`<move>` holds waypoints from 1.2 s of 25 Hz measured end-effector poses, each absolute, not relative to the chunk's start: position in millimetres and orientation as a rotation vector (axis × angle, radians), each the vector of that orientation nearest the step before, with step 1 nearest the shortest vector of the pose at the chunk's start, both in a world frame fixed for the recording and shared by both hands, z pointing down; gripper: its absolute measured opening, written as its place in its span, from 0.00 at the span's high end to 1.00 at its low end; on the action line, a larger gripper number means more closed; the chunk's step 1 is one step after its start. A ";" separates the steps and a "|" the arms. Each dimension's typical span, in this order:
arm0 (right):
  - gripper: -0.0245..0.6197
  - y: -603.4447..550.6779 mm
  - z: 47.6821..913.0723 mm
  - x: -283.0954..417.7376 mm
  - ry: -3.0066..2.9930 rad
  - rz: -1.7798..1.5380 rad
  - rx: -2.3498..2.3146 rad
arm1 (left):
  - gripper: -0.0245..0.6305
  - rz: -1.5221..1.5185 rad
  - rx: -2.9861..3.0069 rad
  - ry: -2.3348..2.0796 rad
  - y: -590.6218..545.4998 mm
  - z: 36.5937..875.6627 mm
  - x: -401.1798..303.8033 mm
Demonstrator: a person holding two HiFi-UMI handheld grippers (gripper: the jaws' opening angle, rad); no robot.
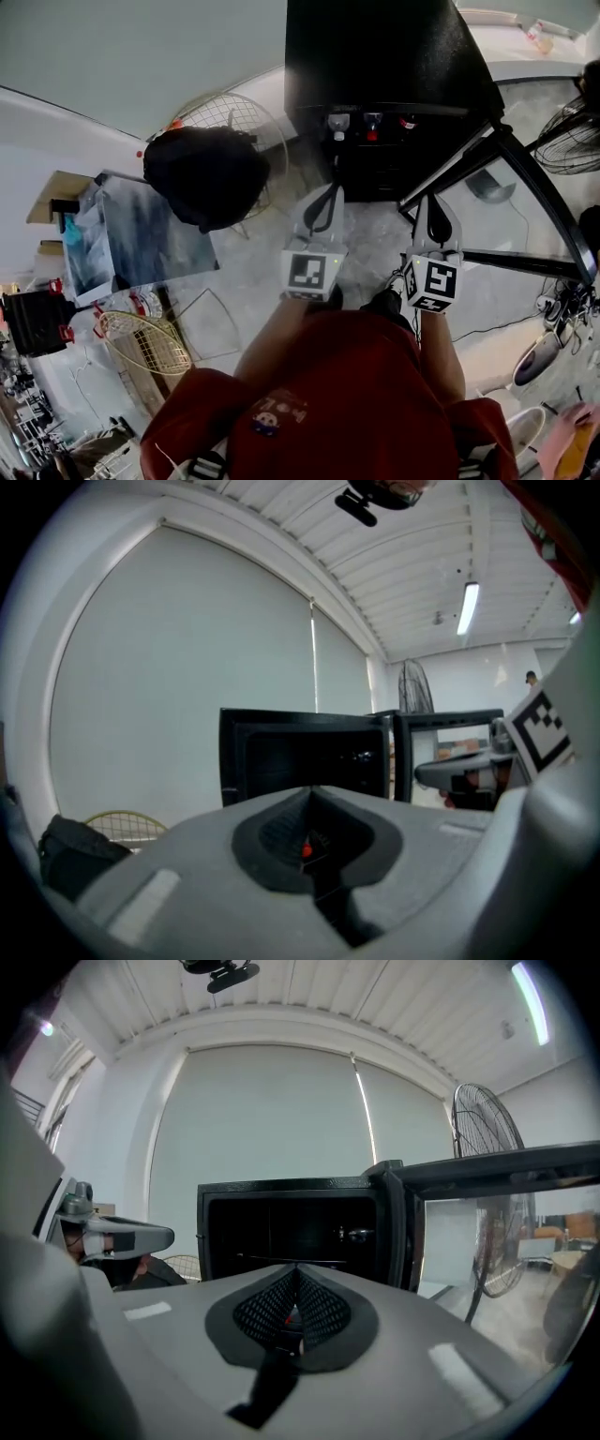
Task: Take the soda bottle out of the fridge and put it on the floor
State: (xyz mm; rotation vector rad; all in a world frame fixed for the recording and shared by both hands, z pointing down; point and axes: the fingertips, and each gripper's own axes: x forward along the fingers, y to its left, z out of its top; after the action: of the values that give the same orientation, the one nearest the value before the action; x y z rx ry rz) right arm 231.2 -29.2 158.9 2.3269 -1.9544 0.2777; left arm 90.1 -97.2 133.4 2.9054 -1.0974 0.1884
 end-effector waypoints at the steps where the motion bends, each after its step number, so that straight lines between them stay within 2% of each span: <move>1: 0.96 -28.4 160.0 236.8 -1.973 0.280 2.317 | 0.96 0.192 2.898 -1.112 -93.8 133.2 95.7; 10: 0.96 -24.7 156.2 256.9 -2.079 0.250 2.258 | 0.96 0.191 2.894 -1.204 -77.7 126.5 122.6; 24: 0.96 -24.3 157.7 251.3 -2.073 0.262 2.259 | 0.96 0.177 2.902 -1.195 -77.0 127.3 117.4; 27: 0.91 -23.6 157.6 248.4 -2.080 0.266 2.246 | 0.96 0.195 2.910 -1.181 -75.3 126.7 117.5; 30: 0.79 -24.4 159.9 243.6 -2.099 0.282 2.222 | 0.96 0.204 2.916 -1.168 -73.2 126.2 118.1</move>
State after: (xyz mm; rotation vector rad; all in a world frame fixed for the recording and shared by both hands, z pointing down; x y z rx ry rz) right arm 243.6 -24.4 159.9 2.2225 -2.0985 0.2817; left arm 118.1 -73.2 126.2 2.9159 -1.1683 0.2039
